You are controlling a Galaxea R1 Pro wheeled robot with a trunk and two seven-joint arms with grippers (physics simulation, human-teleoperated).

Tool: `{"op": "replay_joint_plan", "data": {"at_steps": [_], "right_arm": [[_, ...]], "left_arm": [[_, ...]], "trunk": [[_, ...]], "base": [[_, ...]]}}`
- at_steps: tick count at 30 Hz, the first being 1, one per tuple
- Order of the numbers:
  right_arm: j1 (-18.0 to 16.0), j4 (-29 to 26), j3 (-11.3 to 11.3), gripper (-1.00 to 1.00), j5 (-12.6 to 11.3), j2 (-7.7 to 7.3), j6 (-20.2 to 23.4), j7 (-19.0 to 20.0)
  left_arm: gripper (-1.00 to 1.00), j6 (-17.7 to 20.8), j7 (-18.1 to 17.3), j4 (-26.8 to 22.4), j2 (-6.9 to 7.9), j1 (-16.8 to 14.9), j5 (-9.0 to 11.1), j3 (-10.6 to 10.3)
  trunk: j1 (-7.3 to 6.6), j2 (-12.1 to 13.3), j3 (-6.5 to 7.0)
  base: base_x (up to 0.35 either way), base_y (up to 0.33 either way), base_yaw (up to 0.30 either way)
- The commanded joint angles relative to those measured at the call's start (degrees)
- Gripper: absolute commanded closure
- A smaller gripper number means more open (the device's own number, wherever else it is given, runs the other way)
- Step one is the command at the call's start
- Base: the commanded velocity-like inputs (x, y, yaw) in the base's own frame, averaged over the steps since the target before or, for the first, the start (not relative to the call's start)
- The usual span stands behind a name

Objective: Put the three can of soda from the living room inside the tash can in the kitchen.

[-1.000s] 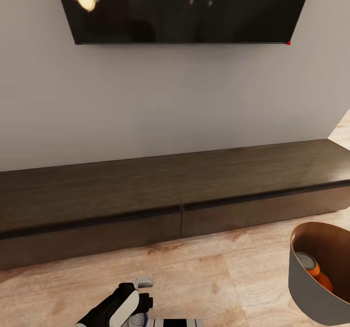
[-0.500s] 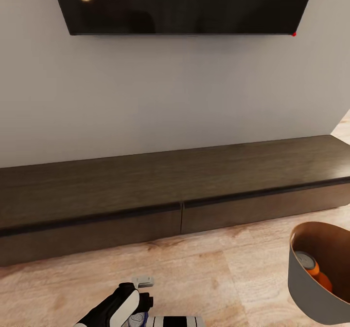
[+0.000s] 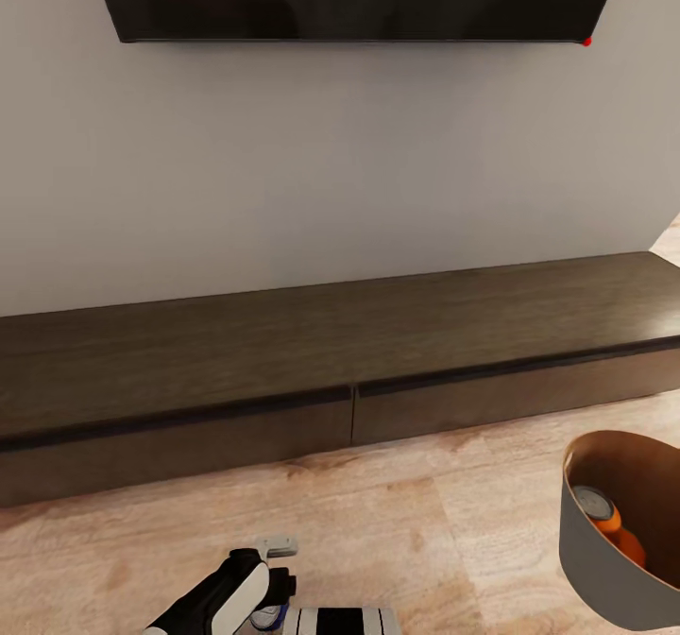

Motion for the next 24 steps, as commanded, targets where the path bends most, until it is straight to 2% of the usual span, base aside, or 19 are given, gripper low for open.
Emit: {"op": "replay_joint_plan", "data": {"at_steps": [1,3,11,24], "right_arm": [[-0.1,-0.1,0.0,1.00,-0.4,0.02,0.5,0.3],[-0.1,-0.3,0.0,1.00,-0.4,0.03,0.5,0.3],[-0.1,-0.5,0.0,1.00,-0.4,0.05,0.5,0.3],[-0.1,-0.5,0.0,1.00,-0.4,0.00,0.5,0.3]], "left_arm": [[-1.00,-0.1,0.0,0.0,0.02,0.0,0.0,0.0],[-1.00,-0.1,0.0,0.0,0.05,0.0,0.0,0.0],[-1.00,-0.2,0.0,0.0,0.09,-0.3,0.1,0.0],[-1.00,-0.5,0.0,-0.1,0.02,-0.3,0.0,0.0]], "trunk": [[0.00,0.0,0.00],[0.00,0.0,0.00],[0.20,-0.1,-1.77],[0.20,-0.1,-1.77]], "base": [[0.000,0.000,0.000],[0.000,0.000,0.000],[0.000,0.000,0.000],[0.000,0.000,0.000]]}}
